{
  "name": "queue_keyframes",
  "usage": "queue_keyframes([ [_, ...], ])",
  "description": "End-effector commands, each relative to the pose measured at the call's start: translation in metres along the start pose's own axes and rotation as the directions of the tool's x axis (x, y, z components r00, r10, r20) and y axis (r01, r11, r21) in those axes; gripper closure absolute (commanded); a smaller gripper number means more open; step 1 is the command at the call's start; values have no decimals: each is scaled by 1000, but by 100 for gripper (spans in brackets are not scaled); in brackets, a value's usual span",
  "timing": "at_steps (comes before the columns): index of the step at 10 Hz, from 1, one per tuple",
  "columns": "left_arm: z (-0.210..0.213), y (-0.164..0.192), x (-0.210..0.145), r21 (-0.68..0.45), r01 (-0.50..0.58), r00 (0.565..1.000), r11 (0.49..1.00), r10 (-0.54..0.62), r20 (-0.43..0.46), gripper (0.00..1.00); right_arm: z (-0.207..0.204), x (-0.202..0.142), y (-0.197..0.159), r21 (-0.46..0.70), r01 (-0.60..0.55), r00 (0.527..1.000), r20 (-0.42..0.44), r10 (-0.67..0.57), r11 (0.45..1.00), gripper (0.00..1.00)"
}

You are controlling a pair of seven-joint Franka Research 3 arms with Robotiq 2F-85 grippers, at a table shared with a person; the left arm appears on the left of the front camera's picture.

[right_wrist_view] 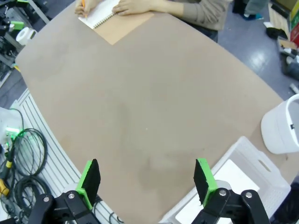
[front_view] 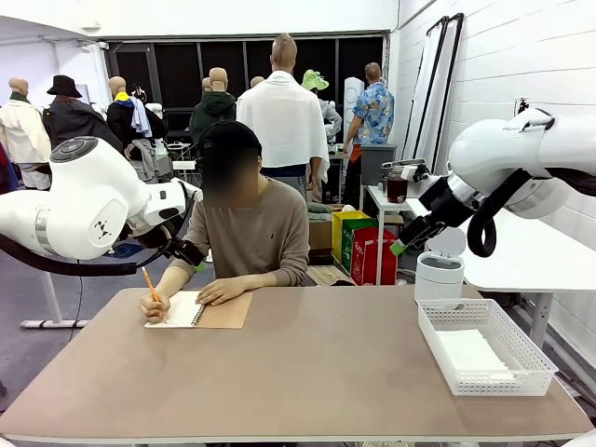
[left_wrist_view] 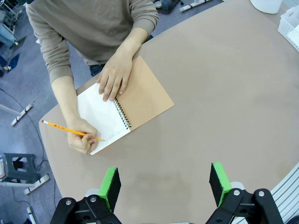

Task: Sort the paper based on its condition.
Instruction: If a person hands you a paper, place it in the Organizing basket , and if it's crumpled, put it in the Trash can.

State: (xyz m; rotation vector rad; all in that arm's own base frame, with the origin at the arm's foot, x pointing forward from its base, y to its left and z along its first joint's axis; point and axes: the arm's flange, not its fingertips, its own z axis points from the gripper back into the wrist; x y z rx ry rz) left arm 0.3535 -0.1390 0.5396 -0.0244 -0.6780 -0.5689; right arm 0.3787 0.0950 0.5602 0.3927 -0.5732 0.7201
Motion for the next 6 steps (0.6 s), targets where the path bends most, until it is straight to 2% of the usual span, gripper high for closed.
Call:
queue_keyframes([
  [1, 0, 1, -1, -1, -1, 1000, 1000, 1, 0, 0, -1, 1, 0, 4, 0, 1000, -5, 0, 1000, 0],
  [6, 0, 1, -1, -1, -1, 1000, 1000, 1, 0, 0, -1, 1, 0, 4, 0, 1000, -5, 0, 1000, 0],
])
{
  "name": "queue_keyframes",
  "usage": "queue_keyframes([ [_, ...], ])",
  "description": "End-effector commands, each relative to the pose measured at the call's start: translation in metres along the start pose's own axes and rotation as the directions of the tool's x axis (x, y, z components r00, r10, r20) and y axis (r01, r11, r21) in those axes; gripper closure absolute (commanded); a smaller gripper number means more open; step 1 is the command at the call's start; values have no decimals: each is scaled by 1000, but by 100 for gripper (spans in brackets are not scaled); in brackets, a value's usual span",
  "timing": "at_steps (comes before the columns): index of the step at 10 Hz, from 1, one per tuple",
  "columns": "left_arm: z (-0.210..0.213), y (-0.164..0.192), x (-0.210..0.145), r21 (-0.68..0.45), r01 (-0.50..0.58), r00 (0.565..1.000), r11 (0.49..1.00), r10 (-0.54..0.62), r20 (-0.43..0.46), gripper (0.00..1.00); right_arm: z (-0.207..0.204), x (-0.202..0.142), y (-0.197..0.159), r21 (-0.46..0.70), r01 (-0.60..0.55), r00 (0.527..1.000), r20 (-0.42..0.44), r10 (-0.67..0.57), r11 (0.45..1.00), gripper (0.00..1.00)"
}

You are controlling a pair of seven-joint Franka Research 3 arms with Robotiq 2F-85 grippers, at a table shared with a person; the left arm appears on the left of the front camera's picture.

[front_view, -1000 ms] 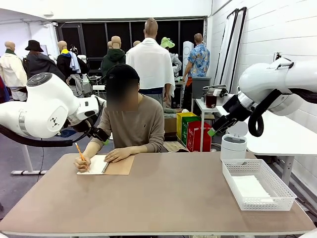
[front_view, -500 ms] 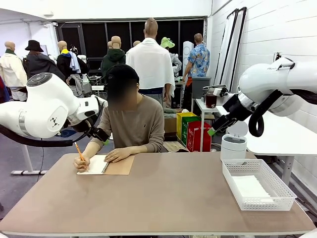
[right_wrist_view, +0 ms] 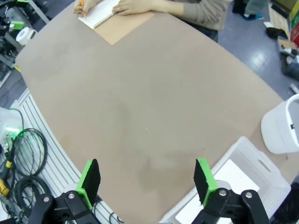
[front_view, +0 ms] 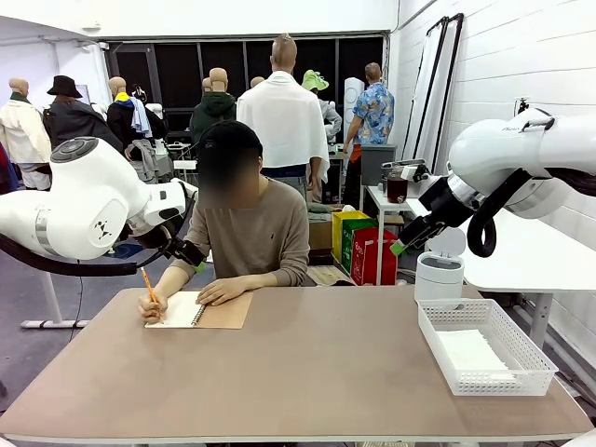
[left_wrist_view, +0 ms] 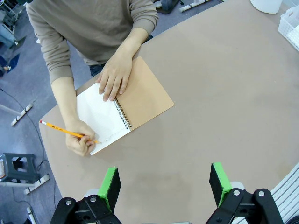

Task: Sort the paper based on its condition.
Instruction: If a person hands you a paper, place it in the Organizing basket , and if it's crumpled, put it in the Trash can.

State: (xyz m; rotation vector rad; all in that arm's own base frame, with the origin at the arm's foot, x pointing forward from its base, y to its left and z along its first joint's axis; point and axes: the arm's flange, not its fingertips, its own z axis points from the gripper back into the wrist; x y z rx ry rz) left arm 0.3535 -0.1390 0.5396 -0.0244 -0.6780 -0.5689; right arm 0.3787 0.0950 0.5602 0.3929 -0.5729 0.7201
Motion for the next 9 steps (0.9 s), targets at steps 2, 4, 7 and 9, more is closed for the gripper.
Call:
queue_keyframes([
  [2, 0, 1, -1, -1, -1, 1000, 1000, 1, 0, 0, -1, 1, 0, 4, 0, 1000, -5, 0, 1000, 0],
  [4, 0, 1, -1, -1, -1, 1000, 1000, 1, 0, 0, -1, 1, 0, 4, 0, 1000, -5, 0, 1000, 0],
  [7, 0, 1, -1, -1, -1, 1000, 1000, 1, 0, 0, -1, 1, 0, 4, 0, 1000, -5, 0, 1000, 0],
  [9, 0, 1, -1, -1, -1, 1000, 1000, 1, 0, 0, -1, 1, 0, 4, 0, 1000, -5, 0, 1000, 0],
])
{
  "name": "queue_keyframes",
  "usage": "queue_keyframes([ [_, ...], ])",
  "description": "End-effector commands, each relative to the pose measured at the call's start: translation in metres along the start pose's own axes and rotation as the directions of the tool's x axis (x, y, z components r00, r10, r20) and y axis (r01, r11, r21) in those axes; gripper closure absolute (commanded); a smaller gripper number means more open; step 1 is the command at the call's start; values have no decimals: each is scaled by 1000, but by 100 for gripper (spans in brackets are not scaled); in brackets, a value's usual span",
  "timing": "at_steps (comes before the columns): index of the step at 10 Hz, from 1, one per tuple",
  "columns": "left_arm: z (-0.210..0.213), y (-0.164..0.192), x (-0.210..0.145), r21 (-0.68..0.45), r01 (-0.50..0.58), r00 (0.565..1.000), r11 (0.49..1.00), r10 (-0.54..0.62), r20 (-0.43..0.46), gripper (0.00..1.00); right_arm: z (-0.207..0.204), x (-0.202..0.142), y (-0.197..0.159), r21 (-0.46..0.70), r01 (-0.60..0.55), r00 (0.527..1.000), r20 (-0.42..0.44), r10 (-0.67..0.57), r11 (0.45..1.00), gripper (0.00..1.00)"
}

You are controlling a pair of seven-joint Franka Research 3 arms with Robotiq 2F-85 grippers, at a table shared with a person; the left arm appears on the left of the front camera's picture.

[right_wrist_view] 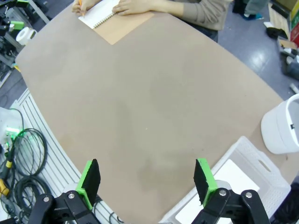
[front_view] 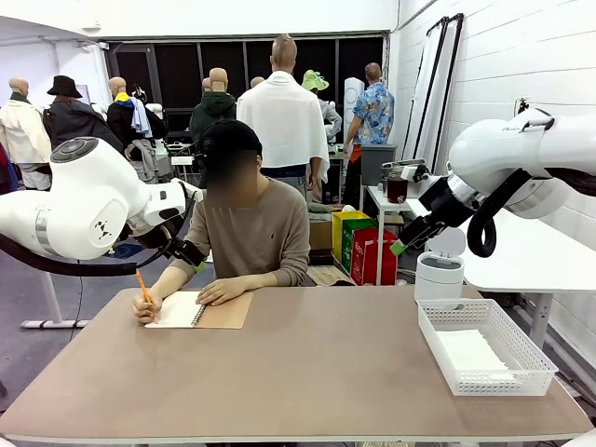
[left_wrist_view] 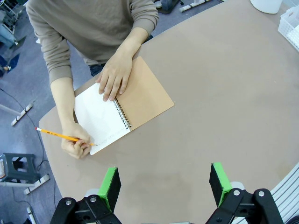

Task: Sort the paper based on its condition.
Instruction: If a person hands you a paper, place it in the Organizing basket , and if it's crumpled, put it in the Trash can.

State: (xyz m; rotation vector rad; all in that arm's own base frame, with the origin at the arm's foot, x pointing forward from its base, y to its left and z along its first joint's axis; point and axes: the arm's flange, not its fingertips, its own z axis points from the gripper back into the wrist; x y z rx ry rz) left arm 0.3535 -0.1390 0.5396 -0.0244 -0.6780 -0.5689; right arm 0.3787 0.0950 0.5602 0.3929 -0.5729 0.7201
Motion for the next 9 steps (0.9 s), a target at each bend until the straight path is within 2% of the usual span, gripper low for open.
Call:
queue_keyframes([
  [1, 0, 1, -1, -1, -1, 1000, 1000, 1, 0, 0, -1, 1, 0, 4, 0, 1000, -5, 0, 1000, 0],
  [9, 0, 1, -1, -1, -1, 1000, 1000, 1, 0, 0, -1, 1, 0, 4, 0, 1000, -5, 0, 1000, 0],
])
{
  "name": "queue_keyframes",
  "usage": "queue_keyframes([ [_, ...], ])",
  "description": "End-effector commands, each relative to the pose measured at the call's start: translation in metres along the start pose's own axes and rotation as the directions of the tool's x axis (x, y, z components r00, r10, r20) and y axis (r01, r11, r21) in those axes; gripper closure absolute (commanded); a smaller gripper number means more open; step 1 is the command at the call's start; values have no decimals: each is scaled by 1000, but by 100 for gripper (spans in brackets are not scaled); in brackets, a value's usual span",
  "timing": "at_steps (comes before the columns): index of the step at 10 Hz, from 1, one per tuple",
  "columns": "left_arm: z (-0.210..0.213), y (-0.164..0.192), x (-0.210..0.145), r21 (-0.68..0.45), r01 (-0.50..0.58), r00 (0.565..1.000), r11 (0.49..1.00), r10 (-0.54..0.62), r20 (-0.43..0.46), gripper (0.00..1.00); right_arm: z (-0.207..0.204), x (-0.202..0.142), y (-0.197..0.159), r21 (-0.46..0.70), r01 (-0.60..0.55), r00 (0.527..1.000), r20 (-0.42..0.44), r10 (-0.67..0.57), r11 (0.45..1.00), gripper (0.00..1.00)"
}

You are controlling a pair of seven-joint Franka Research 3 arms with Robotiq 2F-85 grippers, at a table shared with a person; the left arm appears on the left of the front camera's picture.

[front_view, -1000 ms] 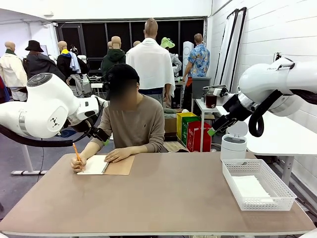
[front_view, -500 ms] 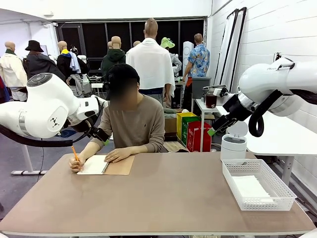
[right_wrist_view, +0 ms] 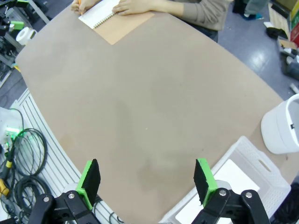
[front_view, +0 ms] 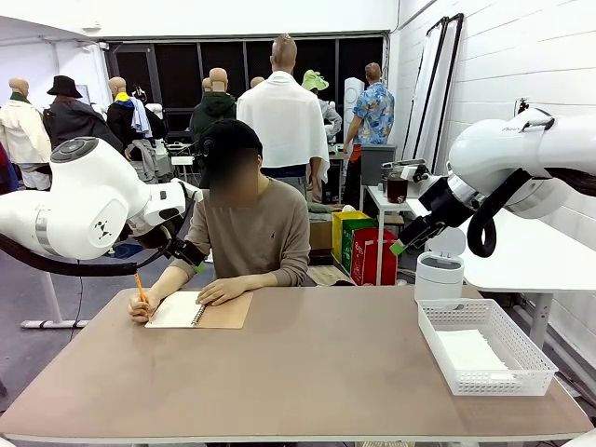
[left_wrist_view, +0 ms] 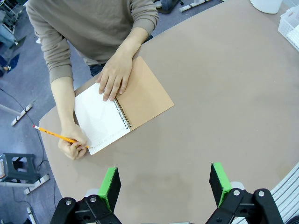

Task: Sort the paper based on its condition.
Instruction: If a person hands you a paper, place it in the Organizing basket , and if it's crumpled, put it in the Trash can.

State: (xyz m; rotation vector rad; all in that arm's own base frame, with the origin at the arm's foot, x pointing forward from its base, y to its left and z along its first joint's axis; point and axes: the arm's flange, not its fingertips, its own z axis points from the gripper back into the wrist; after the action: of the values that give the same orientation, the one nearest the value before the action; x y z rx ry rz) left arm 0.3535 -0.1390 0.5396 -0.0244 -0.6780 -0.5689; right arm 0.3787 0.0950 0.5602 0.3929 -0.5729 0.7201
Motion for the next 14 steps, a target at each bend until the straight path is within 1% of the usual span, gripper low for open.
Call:
queue_keyframes([
  [1, 0, 1, -1, -1, -1, 1000, 1000, 1, 0, 0, -1, 1, 0, 4, 0, 1000, -5, 0, 1000, 0],
  [14, 0, 1, -1, -1, -1, 1000, 1000, 1, 0, 0, -1, 1, 0, 4, 0, 1000, -5, 0, 1000, 0],
])
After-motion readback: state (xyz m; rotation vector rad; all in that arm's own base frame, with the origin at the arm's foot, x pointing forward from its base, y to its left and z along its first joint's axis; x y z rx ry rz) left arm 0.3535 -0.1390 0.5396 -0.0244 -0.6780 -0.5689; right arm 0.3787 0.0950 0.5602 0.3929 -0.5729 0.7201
